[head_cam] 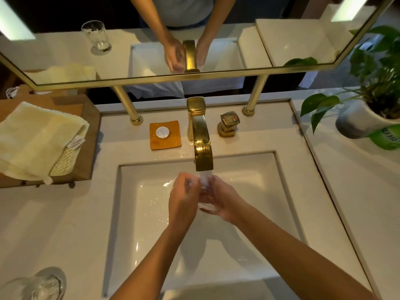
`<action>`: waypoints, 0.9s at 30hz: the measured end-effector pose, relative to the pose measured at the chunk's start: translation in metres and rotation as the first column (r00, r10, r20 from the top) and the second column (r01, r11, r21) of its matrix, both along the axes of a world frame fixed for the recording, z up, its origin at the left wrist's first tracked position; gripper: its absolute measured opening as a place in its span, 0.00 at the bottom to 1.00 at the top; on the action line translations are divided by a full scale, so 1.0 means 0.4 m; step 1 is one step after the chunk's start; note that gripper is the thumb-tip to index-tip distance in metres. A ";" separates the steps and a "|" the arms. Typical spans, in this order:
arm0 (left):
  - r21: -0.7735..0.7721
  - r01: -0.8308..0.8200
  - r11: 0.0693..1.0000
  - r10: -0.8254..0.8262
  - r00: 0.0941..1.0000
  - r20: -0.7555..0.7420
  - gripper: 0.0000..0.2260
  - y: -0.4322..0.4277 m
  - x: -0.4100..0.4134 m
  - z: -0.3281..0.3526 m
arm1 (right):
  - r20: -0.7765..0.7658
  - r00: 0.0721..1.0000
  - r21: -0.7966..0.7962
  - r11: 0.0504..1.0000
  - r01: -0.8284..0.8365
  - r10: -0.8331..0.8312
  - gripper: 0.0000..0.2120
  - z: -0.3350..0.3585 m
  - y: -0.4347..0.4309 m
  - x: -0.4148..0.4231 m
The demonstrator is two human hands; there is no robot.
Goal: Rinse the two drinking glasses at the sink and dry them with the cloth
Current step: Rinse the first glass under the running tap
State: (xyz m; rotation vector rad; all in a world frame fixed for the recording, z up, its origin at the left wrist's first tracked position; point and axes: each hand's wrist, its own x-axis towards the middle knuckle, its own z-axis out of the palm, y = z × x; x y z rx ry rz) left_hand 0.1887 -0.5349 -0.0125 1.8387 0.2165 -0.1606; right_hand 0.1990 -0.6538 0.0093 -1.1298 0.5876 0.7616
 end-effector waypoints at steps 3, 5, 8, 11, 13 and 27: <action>-0.179 -0.176 0.968 0.066 0.867 -0.493 0.08 0.017 0.057 0.047 | 0.366 0.930 -0.200 0.979 0.046 0.031 0.13 -0.040 0.032 -0.037; -0.330 -0.124 0.936 -0.128 0.752 -0.646 0.12 0.048 0.076 0.069 | 0.608 0.776 -0.276 0.961 0.011 0.165 0.13 -0.043 0.019 -0.057; -0.515 -0.087 0.853 -0.300 0.726 -0.619 0.18 0.086 0.063 0.054 | 0.669 0.598 -0.448 0.881 -0.150 0.442 0.10 -0.030 -0.017 -0.044; -0.397 -0.084 0.914 -0.141 0.852 -0.504 0.17 0.058 0.040 0.033 | 0.498 0.756 -0.342 0.898 -0.279 0.425 0.15 -0.008 -0.025 -0.013; -0.301 0.000 0.954 -0.124 0.912 -0.392 0.19 0.032 0.018 0.028 | 0.162 0.946 -0.156 0.954 -0.257 0.282 0.22 -0.012 -0.029 0.008; -0.654 -0.422 0.628 -0.201 0.724 -0.660 0.28 0.052 0.012 0.017 | 0.411 0.400 -0.775 0.545 -0.320 0.819 0.11 0.024 -0.044 0.028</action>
